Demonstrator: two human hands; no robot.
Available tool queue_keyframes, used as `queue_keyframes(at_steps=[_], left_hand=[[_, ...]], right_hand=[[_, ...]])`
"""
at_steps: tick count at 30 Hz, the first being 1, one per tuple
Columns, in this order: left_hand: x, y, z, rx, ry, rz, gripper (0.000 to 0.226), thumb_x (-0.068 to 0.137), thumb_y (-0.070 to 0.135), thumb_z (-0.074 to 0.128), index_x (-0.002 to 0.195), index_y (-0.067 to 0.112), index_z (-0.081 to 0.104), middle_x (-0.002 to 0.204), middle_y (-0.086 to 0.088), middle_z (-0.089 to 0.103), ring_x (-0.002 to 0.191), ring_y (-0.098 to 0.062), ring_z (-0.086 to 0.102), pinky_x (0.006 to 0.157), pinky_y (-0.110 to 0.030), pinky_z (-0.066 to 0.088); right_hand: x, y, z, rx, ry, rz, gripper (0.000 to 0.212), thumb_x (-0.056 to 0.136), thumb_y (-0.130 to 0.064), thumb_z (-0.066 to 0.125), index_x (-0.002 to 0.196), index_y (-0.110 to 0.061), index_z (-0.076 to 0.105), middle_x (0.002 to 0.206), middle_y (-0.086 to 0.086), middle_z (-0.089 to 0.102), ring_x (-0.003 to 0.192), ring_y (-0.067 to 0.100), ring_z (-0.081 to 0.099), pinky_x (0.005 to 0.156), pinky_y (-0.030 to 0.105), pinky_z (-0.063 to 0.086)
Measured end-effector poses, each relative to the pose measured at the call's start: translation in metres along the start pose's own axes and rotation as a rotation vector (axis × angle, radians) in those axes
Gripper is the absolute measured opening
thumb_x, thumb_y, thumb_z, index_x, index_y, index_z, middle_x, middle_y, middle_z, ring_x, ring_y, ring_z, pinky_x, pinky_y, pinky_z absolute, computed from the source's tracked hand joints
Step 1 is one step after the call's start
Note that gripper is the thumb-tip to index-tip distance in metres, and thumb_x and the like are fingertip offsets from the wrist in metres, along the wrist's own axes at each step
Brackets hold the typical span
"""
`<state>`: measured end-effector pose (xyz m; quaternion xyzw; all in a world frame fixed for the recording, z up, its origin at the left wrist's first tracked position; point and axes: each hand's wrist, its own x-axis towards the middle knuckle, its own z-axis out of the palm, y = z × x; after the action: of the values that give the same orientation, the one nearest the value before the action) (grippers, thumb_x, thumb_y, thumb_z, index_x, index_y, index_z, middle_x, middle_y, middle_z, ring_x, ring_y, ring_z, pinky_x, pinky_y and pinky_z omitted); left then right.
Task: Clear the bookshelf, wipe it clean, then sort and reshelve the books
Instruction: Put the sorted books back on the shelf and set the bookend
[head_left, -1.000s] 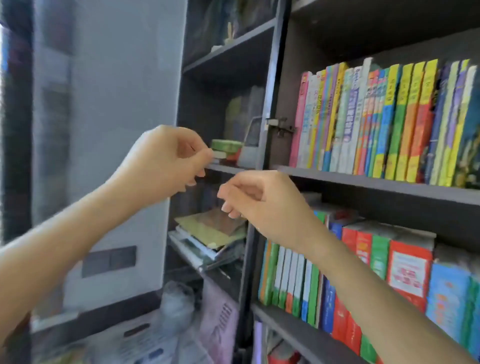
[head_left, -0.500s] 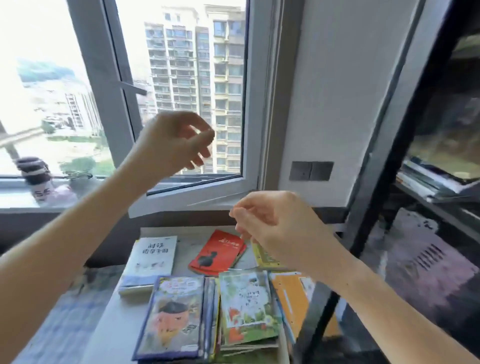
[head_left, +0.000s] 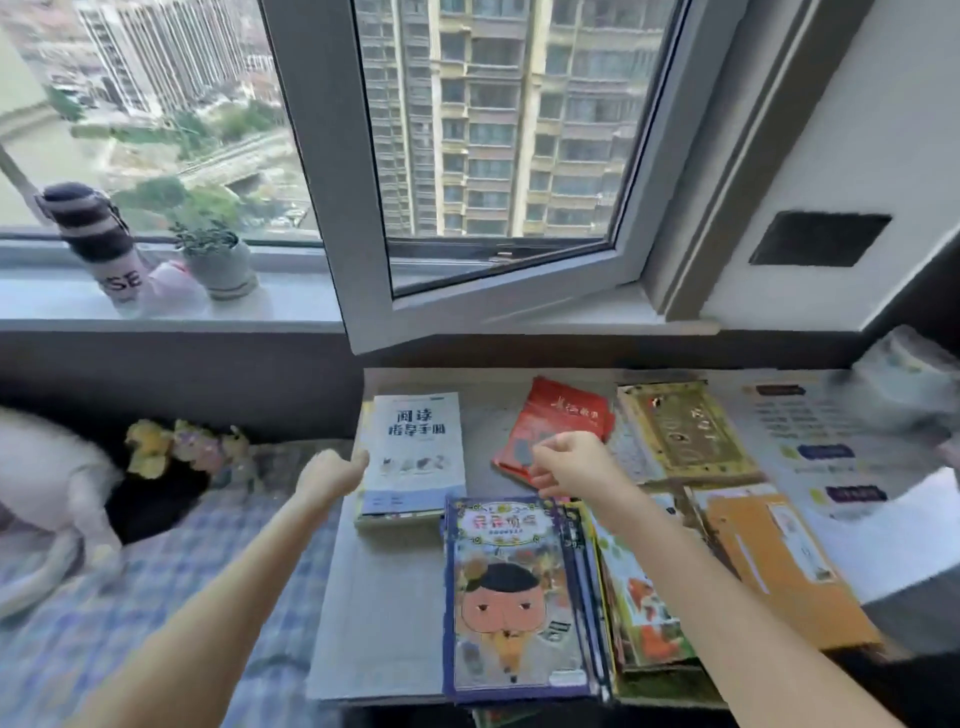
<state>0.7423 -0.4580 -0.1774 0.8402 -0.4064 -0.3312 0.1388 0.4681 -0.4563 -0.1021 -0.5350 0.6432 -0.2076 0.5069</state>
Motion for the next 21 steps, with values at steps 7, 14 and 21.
queue_keyframes(at_steps=[7, 14, 21], left_hand=[[0.068, -0.045, 0.057, -0.314, -0.098, -0.254, 0.078, 0.090, 0.055, 0.054, 0.125, -0.015, 0.050, 0.129, -0.030, 0.054, 0.117, -0.041, 0.054, 0.095, -0.043, 0.045], [0.095, -0.039, 0.078, -0.313, -0.005, -0.258, 0.066, 0.077, 0.063, 0.061, 0.088, -0.001, 0.064, 0.088, -0.015, 0.065, 0.087, -0.033, 0.060, 0.067, -0.035, 0.042], [0.104, -0.029, 0.079, -0.432, -0.003, -0.334, 0.078, 0.056, 0.066, 0.059, 0.102, 0.002, 0.059, 0.092, -0.009, 0.062, 0.081, -0.025, 0.058, 0.064, -0.033, 0.042]], right_hand=[[0.093, 0.017, 0.070, -0.054, -0.106, 0.198, 0.036, 0.095, -0.009, 0.048, 0.113, 0.022, 0.049, 0.074, 0.008, 0.036, 0.062, 0.017, 0.033, 0.056, 0.026, 0.030], [0.164, 0.017, 0.112, -0.102, -0.197, 0.313, 0.026, 0.095, -0.009, 0.046, 0.120, 0.000, 0.049, 0.100, 0.014, 0.060, 0.092, 0.021, 0.060, 0.078, 0.034, 0.051], [0.199, 0.025, 0.146, -0.071, -0.208, 0.372, 0.016, 0.090, -0.005, 0.045, 0.105, -0.009, 0.042, 0.086, 0.004, 0.045, 0.079, 0.020, 0.041, 0.061, 0.024, 0.036]])
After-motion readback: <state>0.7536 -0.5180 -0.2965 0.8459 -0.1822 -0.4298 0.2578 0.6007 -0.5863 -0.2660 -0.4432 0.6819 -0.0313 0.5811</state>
